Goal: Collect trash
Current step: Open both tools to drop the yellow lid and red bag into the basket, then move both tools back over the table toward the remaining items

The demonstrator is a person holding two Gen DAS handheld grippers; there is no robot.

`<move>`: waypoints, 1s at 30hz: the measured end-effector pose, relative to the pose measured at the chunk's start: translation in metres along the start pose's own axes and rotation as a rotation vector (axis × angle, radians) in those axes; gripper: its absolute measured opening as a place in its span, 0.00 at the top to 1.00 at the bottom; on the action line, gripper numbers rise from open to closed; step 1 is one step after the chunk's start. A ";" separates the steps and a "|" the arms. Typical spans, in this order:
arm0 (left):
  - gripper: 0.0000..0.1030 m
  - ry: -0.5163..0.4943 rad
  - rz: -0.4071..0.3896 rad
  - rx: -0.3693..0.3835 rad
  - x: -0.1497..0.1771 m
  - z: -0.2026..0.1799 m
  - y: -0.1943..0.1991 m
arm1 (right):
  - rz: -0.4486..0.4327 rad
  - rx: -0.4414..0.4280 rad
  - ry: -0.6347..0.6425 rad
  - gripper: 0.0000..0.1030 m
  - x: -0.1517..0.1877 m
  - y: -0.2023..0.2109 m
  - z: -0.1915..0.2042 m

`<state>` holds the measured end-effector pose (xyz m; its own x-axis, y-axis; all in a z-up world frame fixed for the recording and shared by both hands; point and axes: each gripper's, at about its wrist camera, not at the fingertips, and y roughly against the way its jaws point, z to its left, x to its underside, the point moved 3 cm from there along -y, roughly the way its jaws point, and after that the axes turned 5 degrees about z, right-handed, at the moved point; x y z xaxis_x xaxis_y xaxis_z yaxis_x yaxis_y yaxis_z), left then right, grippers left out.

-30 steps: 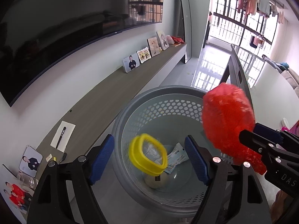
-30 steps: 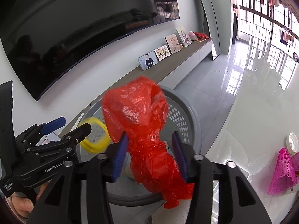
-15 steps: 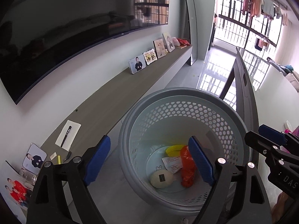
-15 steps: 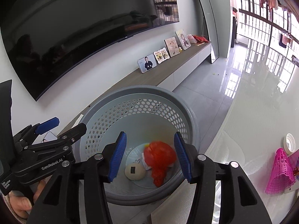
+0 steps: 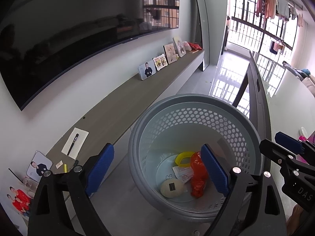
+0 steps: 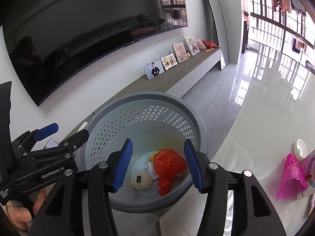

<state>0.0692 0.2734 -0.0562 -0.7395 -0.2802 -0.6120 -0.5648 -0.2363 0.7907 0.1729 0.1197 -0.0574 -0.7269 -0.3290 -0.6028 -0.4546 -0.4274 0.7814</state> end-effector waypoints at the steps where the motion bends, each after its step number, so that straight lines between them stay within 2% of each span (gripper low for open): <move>1: 0.14 -0.001 -0.002 -0.002 0.000 0.000 0.001 | -0.002 0.002 -0.001 0.47 0.000 0.001 -0.001; 7: 0.10 -0.005 -0.021 -0.009 0.003 -0.003 0.010 | -0.017 0.021 -0.007 0.43 0.003 0.008 -0.001; 18: 0.09 -0.023 -0.047 -0.020 0.011 -0.013 0.025 | -0.046 0.102 -0.033 0.37 0.016 0.027 -0.012; 30: 0.07 -0.101 -0.058 0.049 0.029 -0.056 0.046 | -0.069 0.194 -0.107 0.34 0.057 0.068 -0.043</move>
<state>0.0419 0.2025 -0.0386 -0.7367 -0.1717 -0.6540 -0.6230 -0.2035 0.7553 0.1226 0.0360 -0.0452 -0.7366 -0.2089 -0.6433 -0.5880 -0.2722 0.7617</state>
